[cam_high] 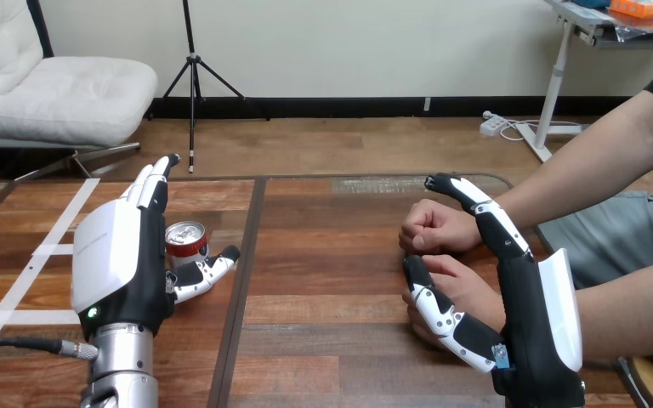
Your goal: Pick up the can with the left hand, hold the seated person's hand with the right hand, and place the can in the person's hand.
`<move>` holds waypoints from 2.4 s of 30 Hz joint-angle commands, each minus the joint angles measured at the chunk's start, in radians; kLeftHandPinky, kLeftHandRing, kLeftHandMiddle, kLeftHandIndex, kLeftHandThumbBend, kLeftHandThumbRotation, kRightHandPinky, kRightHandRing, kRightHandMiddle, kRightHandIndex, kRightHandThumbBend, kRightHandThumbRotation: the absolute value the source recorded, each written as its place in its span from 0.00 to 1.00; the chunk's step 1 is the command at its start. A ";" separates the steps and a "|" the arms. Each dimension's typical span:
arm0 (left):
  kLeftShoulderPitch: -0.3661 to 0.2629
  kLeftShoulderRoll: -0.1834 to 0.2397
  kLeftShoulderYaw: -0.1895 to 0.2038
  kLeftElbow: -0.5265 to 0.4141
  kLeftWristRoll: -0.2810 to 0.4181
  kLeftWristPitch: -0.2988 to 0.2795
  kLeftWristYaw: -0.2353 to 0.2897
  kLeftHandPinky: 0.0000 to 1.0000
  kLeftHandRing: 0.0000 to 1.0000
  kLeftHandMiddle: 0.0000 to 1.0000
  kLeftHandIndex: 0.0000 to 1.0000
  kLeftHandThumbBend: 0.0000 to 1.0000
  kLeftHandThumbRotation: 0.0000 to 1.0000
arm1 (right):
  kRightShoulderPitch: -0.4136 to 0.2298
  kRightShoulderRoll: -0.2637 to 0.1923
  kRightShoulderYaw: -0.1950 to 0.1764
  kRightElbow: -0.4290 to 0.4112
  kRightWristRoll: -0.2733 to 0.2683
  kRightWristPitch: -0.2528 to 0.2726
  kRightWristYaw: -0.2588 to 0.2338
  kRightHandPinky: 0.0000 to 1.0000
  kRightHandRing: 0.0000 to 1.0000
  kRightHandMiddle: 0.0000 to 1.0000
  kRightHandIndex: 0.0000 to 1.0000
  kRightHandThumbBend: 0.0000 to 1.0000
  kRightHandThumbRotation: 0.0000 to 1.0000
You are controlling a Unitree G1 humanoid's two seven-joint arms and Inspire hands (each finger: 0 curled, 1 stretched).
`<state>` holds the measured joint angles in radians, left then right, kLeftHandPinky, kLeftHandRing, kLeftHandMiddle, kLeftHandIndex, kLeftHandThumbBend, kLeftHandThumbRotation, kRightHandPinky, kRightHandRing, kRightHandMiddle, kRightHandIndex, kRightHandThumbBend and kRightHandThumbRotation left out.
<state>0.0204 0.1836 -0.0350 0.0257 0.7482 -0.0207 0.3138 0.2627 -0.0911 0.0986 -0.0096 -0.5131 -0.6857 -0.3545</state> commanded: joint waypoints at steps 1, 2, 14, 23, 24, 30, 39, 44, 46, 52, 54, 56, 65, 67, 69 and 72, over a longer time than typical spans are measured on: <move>-0.061 0.013 -0.012 -0.046 -0.012 -0.027 0.029 0.81 0.89 0.92 0.90 0.76 0.15 | -0.046 -0.004 -0.008 -0.044 0.001 -0.002 0.002 0.86 0.86 0.86 0.79 0.42 0.00; -0.059 0.010 -0.011 -0.045 -0.018 -0.034 0.035 0.81 0.89 0.92 0.90 0.76 0.15 | -0.046 -0.004 -0.009 -0.045 -0.001 -0.003 0.002 0.86 0.86 0.86 0.79 0.42 0.00; -0.044 -0.005 -0.015 -0.034 -0.043 -0.079 0.102 0.76 0.88 0.91 0.89 0.76 0.15 | -0.043 -0.008 -0.014 -0.058 -0.018 0.007 -0.001 0.86 0.87 0.86 0.79 0.42 0.00; -0.036 -0.015 -0.021 -0.038 -0.053 -0.076 0.112 0.77 0.90 0.92 0.90 0.72 0.18 | -0.044 -0.015 -0.015 -0.055 -0.013 0.003 0.005 0.85 0.86 0.85 0.79 0.42 0.00; -0.036 -0.014 -0.021 -0.038 -0.054 -0.075 0.112 0.77 0.90 0.93 0.90 0.72 0.19 | -0.044 -0.015 -0.014 -0.056 -0.012 0.003 0.005 0.85 0.86 0.85 0.79 0.42 0.00; -0.043 -0.009 -0.024 -0.027 -0.051 -0.072 0.115 0.78 0.90 0.93 0.91 0.72 0.19 | -0.043 -0.012 -0.012 -0.056 -0.003 0.002 0.008 0.85 0.86 0.85 0.79 0.42 0.00; -0.048 0.006 -0.030 -0.027 -0.039 -0.049 0.092 0.79 0.90 0.93 0.90 0.71 0.19 | -0.037 -0.007 -0.011 -0.060 0.002 0.010 0.016 0.85 0.86 0.85 0.79 0.42 0.00; -0.052 0.018 -0.034 -0.033 -0.040 -0.030 0.063 0.80 0.91 0.93 0.91 0.71 0.20 | -0.033 -0.006 -0.011 -0.066 0.000 0.017 0.021 0.86 0.87 0.86 0.79 0.42 0.00; -0.054 0.023 -0.034 -0.033 -0.043 -0.027 0.055 0.81 0.91 0.93 0.91 0.71 0.20 | -0.032 -0.005 -0.011 -0.069 -0.001 0.020 0.021 0.86 0.87 0.86 0.79 0.42 0.00; -0.057 0.033 -0.031 -0.033 -0.047 -0.022 0.034 0.82 0.90 0.92 0.90 0.72 0.19 | -0.031 -0.004 -0.009 -0.073 -0.004 0.022 0.020 0.87 0.87 0.86 0.79 0.42 0.00; -0.058 0.035 -0.030 -0.034 -0.048 -0.021 0.029 0.82 0.90 0.92 0.89 0.72 0.18 | -0.031 -0.005 -0.008 -0.073 -0.006 0.021 0.019 0.87 0.87 0.86 0.79 0.42 0.00; -0.059 0.036 -0.029 -0.033 -0.050 -0.021 0.026 0.82 0.90 0.92 0.89 0.72 0.18 | -0.032 -0.007 -0.008 -0.071 -0.009 0.017 0.018 0.87 0.87 0.86 0.79 0.42 0.00; -0.064 0.041 -0.026 -0.021 -0.052 -0.023 0.026 0.81 0.88 0.90 0.88 0.74 0.17 | -0.035 -0.008 -0.006 -0.067 -0.016 0.014 0.014 0.86 0.86 0.86 0.79 0.42 0.00; -0.065 0.041 -0.026 -0.019 -0.052 -0.021 0.026 0.81 0.87 0.89 0.87 0.74 0.17 | -0.035 -0.008 -0.006 -0.067 -0.019 0.014 0.013 0.86 0.86 0.86 0.79 0.42 0.00; -0.066 0.041 -0.025 -0.018 -0.053 -0.019 0.025 0.81 0.87 0.89 0.87 0.74 0.17 | -0.034 -0.007 -0.006 -0.068 -0.022 0.015 0.012 0.86 0.86 0.86 0.79 0.42 0.00; -0.068 0.041 -0.025 -0.017 -0.054 -0.014 0.021 0.80 0.86 0.89 0.87 0.74 0.17 | -0.034 -0.005 -0.004 -0.067 -0.015 0.013 0.015 0.86 0.86 0.85 0.79 0.42 0.00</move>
<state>0.0212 0.1966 -0.0621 0.0261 0.6957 -0.0375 0.3371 0.2655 -0.0928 0.0995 -0.0365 -0.5295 -0.6625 -0.3360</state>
